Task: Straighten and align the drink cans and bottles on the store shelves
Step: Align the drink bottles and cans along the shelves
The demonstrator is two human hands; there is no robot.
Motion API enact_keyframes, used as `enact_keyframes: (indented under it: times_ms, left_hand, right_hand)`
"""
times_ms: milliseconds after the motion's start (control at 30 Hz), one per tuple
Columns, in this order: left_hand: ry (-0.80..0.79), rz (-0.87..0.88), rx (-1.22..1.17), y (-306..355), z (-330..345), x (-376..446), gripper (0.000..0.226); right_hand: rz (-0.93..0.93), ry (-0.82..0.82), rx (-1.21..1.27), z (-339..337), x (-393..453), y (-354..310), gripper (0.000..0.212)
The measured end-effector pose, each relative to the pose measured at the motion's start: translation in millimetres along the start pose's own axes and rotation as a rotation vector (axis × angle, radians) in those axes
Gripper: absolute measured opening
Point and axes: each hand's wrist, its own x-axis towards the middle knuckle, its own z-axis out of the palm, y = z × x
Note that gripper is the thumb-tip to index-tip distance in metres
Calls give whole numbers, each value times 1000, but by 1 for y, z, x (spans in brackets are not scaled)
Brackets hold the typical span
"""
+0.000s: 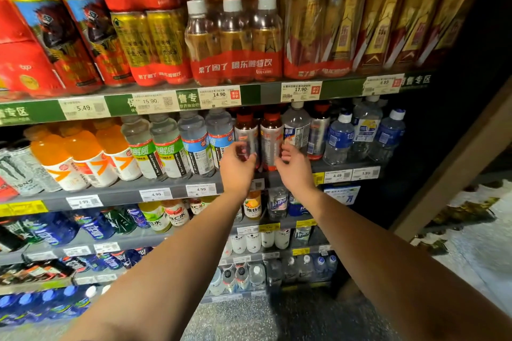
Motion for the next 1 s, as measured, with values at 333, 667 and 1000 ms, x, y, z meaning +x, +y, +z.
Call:
enact_keyframes:
  times_ms: [333, 667, 1000]
  left_hand:
    - [-287, 150, -50, 29, 22, -23, 38]
    - [-286, 160, 5, 62, 75, -26, 60]
    - [-9, 98, 188, 76, 113, -12, 66]
  right_hand:
    - [50, 95, -22, -24, -28, -3, 32]
    - [74, 120, 49, -76, 9, 13, 32]
    - [-42, 5, -40, -98, 55, 26, 79]
